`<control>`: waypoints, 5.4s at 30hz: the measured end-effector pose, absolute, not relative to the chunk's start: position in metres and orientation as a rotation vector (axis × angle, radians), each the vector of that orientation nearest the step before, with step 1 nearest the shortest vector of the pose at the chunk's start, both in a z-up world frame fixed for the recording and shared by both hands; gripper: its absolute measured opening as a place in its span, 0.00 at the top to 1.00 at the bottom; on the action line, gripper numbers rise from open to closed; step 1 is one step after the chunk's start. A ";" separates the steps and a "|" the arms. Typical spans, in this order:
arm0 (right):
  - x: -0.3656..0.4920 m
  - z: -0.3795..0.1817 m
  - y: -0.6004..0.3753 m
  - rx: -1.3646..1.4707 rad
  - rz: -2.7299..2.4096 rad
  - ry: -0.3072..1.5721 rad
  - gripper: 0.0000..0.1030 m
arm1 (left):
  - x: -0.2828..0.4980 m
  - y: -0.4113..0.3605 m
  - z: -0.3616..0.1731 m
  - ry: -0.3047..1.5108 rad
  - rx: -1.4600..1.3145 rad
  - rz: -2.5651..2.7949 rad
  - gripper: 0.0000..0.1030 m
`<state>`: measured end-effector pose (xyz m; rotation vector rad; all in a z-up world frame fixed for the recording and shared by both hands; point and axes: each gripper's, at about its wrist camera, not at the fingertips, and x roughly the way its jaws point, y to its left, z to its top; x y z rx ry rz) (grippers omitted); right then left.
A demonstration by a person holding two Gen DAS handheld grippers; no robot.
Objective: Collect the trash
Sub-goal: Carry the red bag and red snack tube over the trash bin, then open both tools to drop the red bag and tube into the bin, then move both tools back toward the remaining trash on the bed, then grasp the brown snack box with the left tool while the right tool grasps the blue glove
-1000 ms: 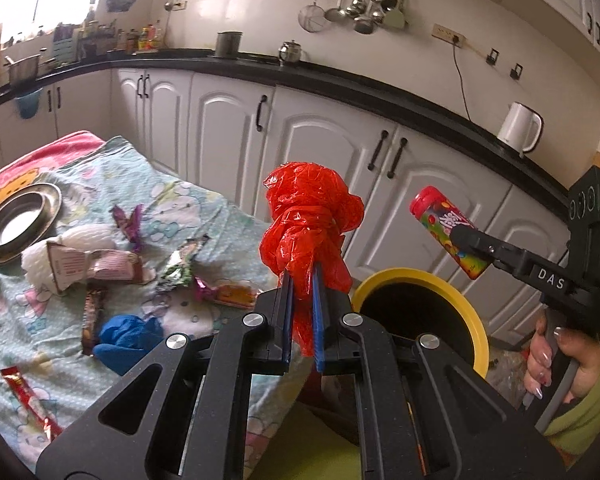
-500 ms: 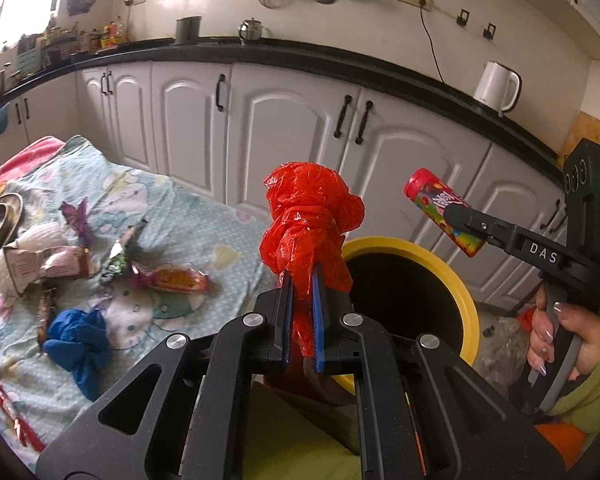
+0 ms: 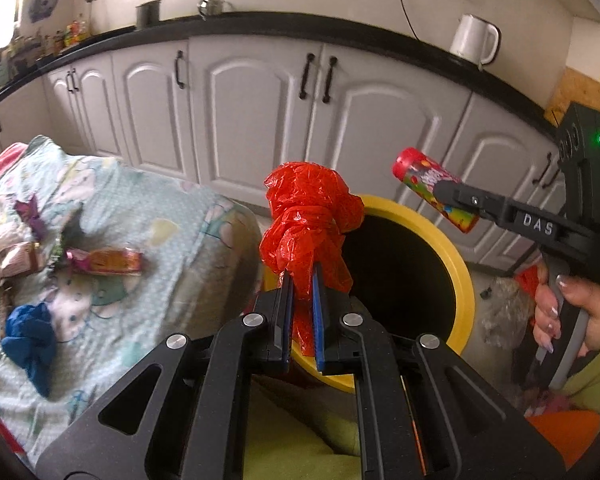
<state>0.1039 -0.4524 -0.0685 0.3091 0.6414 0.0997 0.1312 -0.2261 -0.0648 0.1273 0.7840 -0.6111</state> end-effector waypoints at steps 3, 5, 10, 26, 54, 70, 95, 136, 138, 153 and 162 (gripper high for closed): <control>0.104 -0.074 -0.459 0.311 0.091 0.658 0.73 | 0.130 -0.237 -0.075 0.815 0.148 -0.628 0.96; 0.104 -0.079 -0.462 0.309 0.089 0.674 0.73 | 0.129 -0.243 -0.081 0.831 0.164 -0.639 0.96; 0.104 -0.089 -0.468 0.301 0.079 0.702 0.73 | 0.128 -0.254 -0.094 0.870 0.183 -0.661 0.96; 0.109 -0.115 -0.479 0.354 0.071 0.771 0.71 | 0.136 -0.260 -0.106 0.915 0.165 -0.656 0.66; 0.102 -0.063 -0.433 0.244 0.145 0.651 0.34 | 0.139 -0.171 -0.051 0.720 -0.042 -0.446 0.11; 0.103 -0.048 -0.385 0.125 0.212 0.638 0.29 | 0.135 -0.125 -0.036 0.657 -0.115 -0.361 0.11; 0.128 -0.028 -0.267 0.027 0.436 0.655 0.24 | 0.144 -0.010 -0.023 0.572 -0.248 -0.100 0.11; 0.201 -0.107 -0.114 -0.141 0.671 0.826 0.28 | 0.253 0.095 -0.089 0.829 -0.462 -0.119 0.24; 0.203 -0.110 -0.111 -0.142 0.676 0.834 0.30 | 0.255 0.095 -0.094 0.838 -0.480 -0.126 0.25; 0.209 -0.124 -0.108 -0.143 0.695 0.891 0.60 | 0.269 0.094 -0.107 0.855 -0.552 -0.173 0.51; 0.207 -0.124 -0.113 -0.148 0.707 0.899 0.70 | 0.262 0.086 -0.106 0.858 -0.512 -0.191 0.62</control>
